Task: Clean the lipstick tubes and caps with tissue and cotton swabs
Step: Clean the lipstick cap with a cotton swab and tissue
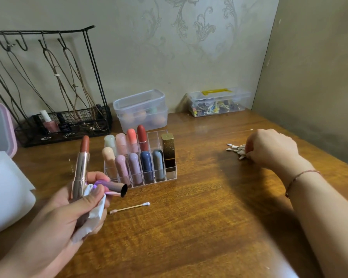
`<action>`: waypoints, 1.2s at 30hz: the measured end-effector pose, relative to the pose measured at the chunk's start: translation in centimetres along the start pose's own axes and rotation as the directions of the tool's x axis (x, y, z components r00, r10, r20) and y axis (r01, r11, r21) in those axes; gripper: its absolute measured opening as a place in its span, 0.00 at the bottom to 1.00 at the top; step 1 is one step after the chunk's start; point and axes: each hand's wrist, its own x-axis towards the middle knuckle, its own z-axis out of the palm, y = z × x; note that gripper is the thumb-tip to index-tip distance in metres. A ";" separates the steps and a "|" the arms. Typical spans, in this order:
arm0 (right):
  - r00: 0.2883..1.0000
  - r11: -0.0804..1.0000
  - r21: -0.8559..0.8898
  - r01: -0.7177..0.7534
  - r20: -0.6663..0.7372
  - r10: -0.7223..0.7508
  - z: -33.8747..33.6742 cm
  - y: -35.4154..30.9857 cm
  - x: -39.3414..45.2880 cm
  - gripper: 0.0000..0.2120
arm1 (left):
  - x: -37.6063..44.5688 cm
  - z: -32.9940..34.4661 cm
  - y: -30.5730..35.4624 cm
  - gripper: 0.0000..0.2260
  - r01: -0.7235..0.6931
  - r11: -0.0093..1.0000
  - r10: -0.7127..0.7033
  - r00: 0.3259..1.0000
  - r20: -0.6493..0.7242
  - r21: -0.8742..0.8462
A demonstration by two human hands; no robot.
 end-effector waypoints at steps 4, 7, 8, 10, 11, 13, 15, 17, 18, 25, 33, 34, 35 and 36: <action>1.000 1.000 -0.004 0.009 0.004 -0.009 0.0 0.0 0.1 0.07 | 0.1 -0.1 -0.1 0.32 -0.006 1.000 0.006 1.000 0.002 -0.004; 1.000 0.999 0.038 0.026 -0.004 -0.026 0.0 0.2 0.1 0.07 | 0.0 0.0 -0.1 0.31 -0.013 1.000 0.013 1.000 -0.005 0.005; 0.999 0.996 0.077 0.035 -0.017 -0.034 -0.1 0.2 0.0 0.07 | 0.0 0.1 0.0 0.31 -0.010 1.000 0.010 1.000 -0.004 0.007; 0.992 0.981 0.172 0.094 -0.095 -0.079 -0.4 -0.2 -0.2 0.07 | -0.1 0.2 0.2 0.27 0.010 1.000 -0.010 1.000 -0.010 -0.002; 0.981 0.959 0.237 0.155 -0.151 -0.121 -0.7 -0.9 -0.7 0.07 | -0.2 0.4 0.3 0.26 0.022 1.000 -0.022 1.000 -0.015 -0.010; 0.922 0.839 0.407 0.361 -0.288 -0.257 -1.7 -3.2 -2.6 0.06 | -0.5 0.8 0.4 0.29 0.038 0.999 -0.038 0.999 -0.022 -0.008; 0.794 0.598 0.523 0.607 -0.431 -0.430 -2.8 -6.4 -5.7 0.05 | -1.0 1.4 0.7 0.21 0.066 0.998 -0.067 0.997 -0.027 -0.021; 0.675 0.365 0.592 0.719 -0.469 -0.569 -3.1 -9.3 -8.9 0.04 | -1.3 1.8 0.9 0.11 0.092 0.995 -0.094 0.994 -0.056 -0.041; 0.637 0.299 0.609 0.735 -0.468 -0.612 -2.8 -10.3 -10.0 0.04 | -1.3 1.9 1.0 0.10 0.099 0.994 -0.102 0.992 -0.079 -0.042; 0.643 0.232 0.694 0.682 -0.417 -0.642 -0.6 -12.2 -11.3 0.06 | -1.7 2.1 1.3 0.07 0.100 0.995 -0.099 0.990 -0.105 0.006; 0.678 0.277 0.678 0.681 -0.441 -0.588 -0.8 -12.1 -11.4 0.09 | -1.4 2.0 1.4 0.13 0.086 0.996 -0.084 0.986 -0.141 0.008; 0.678 0.279 0.672 0.686 -0.449 -0.583 -0.8 -12.1 -11.4 0.08 | -1.4 2.0 1.4 0.14 0.081 0.997 -0.078 0.988 -0.136 0.014; 0.675 0.284 0.668 0.687 -0.443 -0.589 -0.8 -12.2 -11.5 0.08 | -1.4 2.1 1.3 0.14 0.087 0.996 -0.084 0.987 -0.136 0.014; 0.673 0.300 0.660 0.688 -0.426 -0.605 -0.6 -12.3 -11.5 0.07 | -1.5 2.1 1.2 0.14 0.099 0.995 -0.096 0.986 -0.139 0.014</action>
